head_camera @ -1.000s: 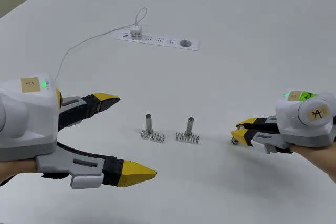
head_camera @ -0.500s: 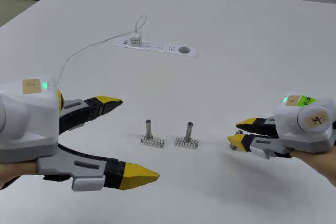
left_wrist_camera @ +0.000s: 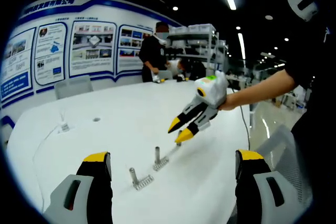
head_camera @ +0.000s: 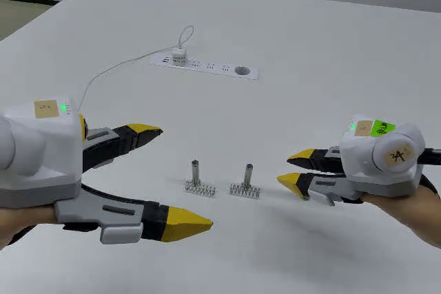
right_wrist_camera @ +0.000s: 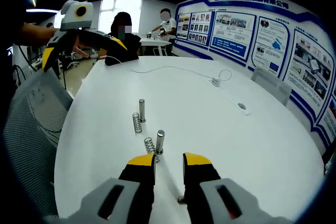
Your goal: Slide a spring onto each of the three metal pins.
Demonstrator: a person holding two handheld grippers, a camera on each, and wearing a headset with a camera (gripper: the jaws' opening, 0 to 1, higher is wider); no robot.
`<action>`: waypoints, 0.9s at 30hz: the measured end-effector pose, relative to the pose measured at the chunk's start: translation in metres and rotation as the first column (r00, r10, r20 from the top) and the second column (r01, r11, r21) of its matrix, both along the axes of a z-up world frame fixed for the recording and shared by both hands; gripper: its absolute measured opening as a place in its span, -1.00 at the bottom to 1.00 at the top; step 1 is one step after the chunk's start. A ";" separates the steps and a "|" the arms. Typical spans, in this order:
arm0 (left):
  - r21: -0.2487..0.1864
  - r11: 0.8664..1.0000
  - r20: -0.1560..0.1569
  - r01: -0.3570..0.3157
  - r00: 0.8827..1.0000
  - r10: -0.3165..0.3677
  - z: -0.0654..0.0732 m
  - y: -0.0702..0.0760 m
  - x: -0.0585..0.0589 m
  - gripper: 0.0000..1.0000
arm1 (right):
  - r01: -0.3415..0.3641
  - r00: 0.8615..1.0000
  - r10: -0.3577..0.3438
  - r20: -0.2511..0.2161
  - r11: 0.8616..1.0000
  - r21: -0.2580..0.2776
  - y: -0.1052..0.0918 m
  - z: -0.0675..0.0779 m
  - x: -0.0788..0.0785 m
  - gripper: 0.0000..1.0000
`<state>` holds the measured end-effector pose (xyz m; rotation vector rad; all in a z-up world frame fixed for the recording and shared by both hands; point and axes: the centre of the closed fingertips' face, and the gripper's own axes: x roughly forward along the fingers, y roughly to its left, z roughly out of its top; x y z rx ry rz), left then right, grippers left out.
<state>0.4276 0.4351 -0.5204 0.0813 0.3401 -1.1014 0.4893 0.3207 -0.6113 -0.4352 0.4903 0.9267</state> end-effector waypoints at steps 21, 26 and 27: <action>0.020 0.999 -0.026 -0.046 0.999 0.047 -0.010 0.016 0.004 1.00 | -0.115 0.988 0.096 -0.122 0.980 -0.160 0.032 -0.056 -0.004 -0.69; 0.031 0.998 -0.034 -0.058 0.998 0.059 -0.014 0.021 0.003 1.00 | -0.123 0.987 0.099 -0.128 0.972 -0.199 0.031 -0.067 0.000 -0.68; 0.028 0.998 -0.038 -0.062 0.997 0.063 -0.013 0.023 0.003 1.00 | -0.123 0.987 0.097 -0.132 0.972 -0.201 0.031 -0.068 0.002 -0.68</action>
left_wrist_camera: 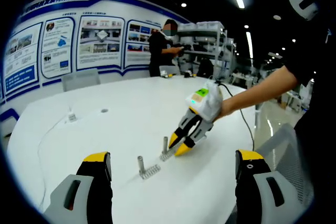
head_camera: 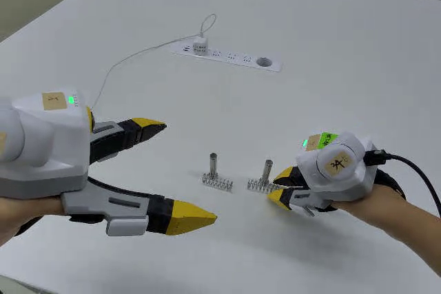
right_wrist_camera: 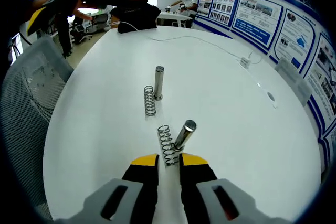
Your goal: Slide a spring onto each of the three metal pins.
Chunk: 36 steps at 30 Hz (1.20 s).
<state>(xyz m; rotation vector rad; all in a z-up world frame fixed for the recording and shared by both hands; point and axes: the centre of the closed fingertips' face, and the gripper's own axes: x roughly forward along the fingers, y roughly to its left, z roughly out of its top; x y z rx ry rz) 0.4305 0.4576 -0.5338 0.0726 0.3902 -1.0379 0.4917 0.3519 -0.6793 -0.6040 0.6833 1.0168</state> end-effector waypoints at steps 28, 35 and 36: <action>-0.028 0.993 0.005 0.117 0.993 -0.117 -0.007 -0.003 -0.004 0.89 | 0.056 0.995 -0.054 -0.079 0.998 0.024 0.020 0.026 -0.037 -0.80; -0.001 0.978 0.037 0.211 0.977 -0.211 -0.011 -0.024 0.000 0.75 | 0.008 1.000 -0.008 0.020 0.999 0.031 0.030 0.079 -0.056 -0.80; 0.002 0.975 0.036 0.224 0.974 -0.224 -0.011 -0.027 -0.001 0.71 | -0.005 0.999 0.004 0.035 1.000 0.022 0.032 0.084 -0.058 -0.80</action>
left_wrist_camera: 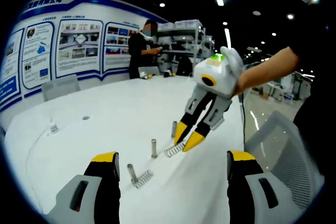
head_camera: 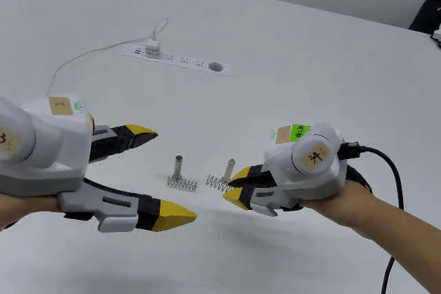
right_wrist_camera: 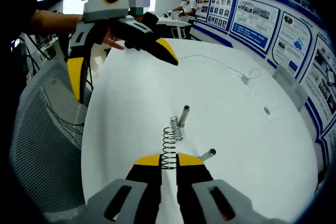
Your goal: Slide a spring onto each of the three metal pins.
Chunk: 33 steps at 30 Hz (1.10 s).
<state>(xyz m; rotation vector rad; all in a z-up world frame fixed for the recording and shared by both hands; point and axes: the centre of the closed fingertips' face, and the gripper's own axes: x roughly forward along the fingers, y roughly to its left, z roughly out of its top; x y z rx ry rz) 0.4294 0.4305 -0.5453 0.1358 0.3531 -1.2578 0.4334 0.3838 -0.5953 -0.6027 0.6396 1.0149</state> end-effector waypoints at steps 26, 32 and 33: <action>0.103 0.933 0.057 0.343 0.935 -0.350 -0.011 -0.013 -0.042 -0.65 | -0.168 0.978 0.177 0.114 0.982 -0.081 0.047 0.038 -0.047 -0.80; 0.124 0.920 0.066 0.371 0.922 -0.380 -0.014 -0.015 -0.047 -0.75 | -0.190 0.975 0.196 0.106 0.980 -0.067 0.046 0.035 -0.050 -0.80; 0.129 0.916 0.082 0.380 0.916 -0.392 -0.014 -0.014 -0.048 -0.76 | -0.194 0.975 0.199 0.102 0.979 -0.058 0.046 0.035 -0.050 -0.80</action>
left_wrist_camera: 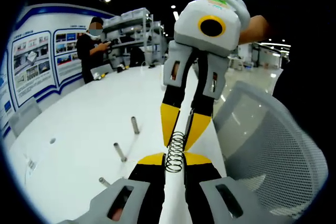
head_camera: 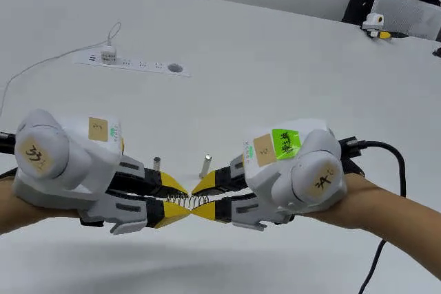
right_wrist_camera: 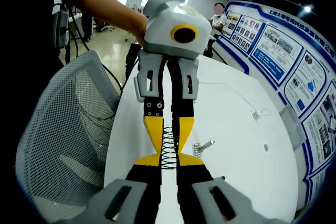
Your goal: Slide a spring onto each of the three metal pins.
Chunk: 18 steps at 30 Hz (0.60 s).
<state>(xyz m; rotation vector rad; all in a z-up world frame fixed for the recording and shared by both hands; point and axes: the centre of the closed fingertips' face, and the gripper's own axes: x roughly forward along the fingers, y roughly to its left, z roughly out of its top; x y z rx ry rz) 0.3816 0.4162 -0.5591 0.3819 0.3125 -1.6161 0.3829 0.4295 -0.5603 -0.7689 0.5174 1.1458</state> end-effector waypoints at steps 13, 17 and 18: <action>-0.017 1.000 0.070 0.003 0.998 -0.002 0.013 -0.013 -0.001 -0.81 | -0.069 0.997 0.072 -0.029 0.993 0.094 -0.012 0.013 -0.001 -0.77; -0.034 0.999 0.066 -0.014 0.998 0.017 0.020 -0.017 0.000 -0.81 | -0.037 0.999 0.040 -0.018 0.991 0.130 -0.019 0.015 0.000 -0.73; -0.046 0.999 0.060 -0.015 0.998 0.017 0.023 -0.018 -0.001 -0.81 | -0.028 0.999 0.032 -0.028 0.990 0.139 -0.021 0.015 -0.001 -0.72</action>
